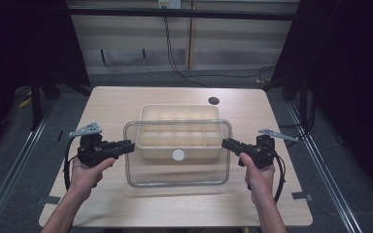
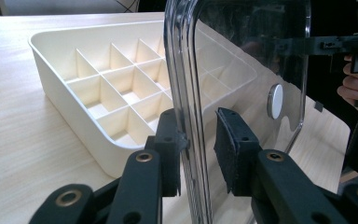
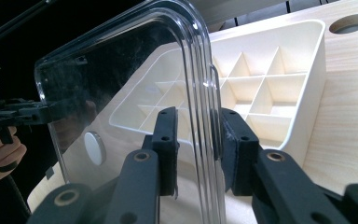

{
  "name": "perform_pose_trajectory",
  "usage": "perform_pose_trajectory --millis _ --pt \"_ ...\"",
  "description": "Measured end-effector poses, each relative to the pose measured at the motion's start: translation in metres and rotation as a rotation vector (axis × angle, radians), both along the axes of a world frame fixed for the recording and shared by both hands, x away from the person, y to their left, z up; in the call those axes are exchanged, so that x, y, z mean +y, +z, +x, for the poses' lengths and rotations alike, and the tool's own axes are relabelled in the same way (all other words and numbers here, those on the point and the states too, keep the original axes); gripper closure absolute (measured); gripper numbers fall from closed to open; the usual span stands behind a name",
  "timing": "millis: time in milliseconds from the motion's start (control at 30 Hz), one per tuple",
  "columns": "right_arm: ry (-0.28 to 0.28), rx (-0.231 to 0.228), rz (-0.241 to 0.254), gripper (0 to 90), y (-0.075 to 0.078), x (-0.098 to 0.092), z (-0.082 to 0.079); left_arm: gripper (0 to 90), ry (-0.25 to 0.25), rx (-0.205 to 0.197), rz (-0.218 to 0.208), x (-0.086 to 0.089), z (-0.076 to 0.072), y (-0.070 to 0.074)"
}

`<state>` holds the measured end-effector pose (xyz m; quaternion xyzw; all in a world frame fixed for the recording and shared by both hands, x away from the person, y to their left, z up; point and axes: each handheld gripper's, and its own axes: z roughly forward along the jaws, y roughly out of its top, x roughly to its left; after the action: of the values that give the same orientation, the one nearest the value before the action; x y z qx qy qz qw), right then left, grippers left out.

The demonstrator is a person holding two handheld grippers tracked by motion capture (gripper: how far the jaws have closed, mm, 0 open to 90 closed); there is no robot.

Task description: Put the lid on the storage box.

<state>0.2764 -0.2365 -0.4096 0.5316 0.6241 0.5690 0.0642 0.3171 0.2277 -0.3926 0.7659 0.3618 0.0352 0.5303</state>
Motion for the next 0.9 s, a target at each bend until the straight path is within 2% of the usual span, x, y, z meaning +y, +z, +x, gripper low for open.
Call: perform_pose_trajectory --millis 400,700,900 --pt "0.001 -0.017 0.006 70.6 0.015 0.0 0.014 70.9 0.018 -0.022 -0.014 0.0 0.012 0.016" --pt "-0.002 -0.015 0.011 70.5 0.019 -0.002 0.028 70.8 0.028 -0.03 -0.012 -0.004 0.023 0.022" --pt "-0.008 -0.016 0.036 70.5 0.021 -0.005 0.042 70.6 0.039 -0.039 -0.007 -0.007 0.034 0.029"
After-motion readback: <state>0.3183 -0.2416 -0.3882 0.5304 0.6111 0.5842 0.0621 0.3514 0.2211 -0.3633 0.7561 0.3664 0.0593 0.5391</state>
